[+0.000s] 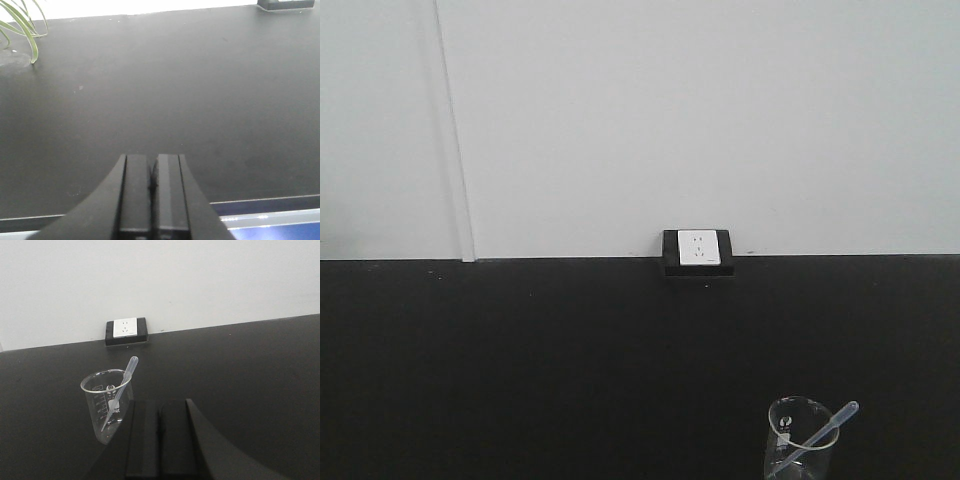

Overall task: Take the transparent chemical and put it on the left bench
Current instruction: 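Move the right gripper down around the transparent pipette in the beaker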

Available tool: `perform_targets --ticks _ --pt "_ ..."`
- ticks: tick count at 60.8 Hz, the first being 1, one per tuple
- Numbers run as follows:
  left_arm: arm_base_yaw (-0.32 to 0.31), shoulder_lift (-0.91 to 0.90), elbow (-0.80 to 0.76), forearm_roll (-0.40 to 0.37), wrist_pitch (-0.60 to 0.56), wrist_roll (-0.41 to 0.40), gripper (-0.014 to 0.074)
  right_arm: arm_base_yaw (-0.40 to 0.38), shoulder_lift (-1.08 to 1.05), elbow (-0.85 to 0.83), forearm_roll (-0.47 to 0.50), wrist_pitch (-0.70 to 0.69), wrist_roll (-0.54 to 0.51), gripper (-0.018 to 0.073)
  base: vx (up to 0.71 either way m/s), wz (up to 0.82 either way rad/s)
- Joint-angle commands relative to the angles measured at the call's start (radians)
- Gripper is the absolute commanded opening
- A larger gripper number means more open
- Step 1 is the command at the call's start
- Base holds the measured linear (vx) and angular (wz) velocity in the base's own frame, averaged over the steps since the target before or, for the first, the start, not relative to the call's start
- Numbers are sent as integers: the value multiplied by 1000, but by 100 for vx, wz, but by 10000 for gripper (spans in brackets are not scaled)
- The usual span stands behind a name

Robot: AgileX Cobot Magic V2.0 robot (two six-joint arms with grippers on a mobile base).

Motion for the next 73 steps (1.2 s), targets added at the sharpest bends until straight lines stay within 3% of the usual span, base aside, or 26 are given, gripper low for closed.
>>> perform_targets --ticks 1,62,73 --pt "-2 -19 16 -1 -78 -8 -3 -1 1 6 -14 -82 0 -8 0 0" --pt "-2 -19 16 -1 -78 -8 -3 -1 1 6 -14 -82 0 -8 0 0" --pt "-2 -19 16 -1 -78 -8 -3 -1 1 6 -14 -153 1 -8 0 0"
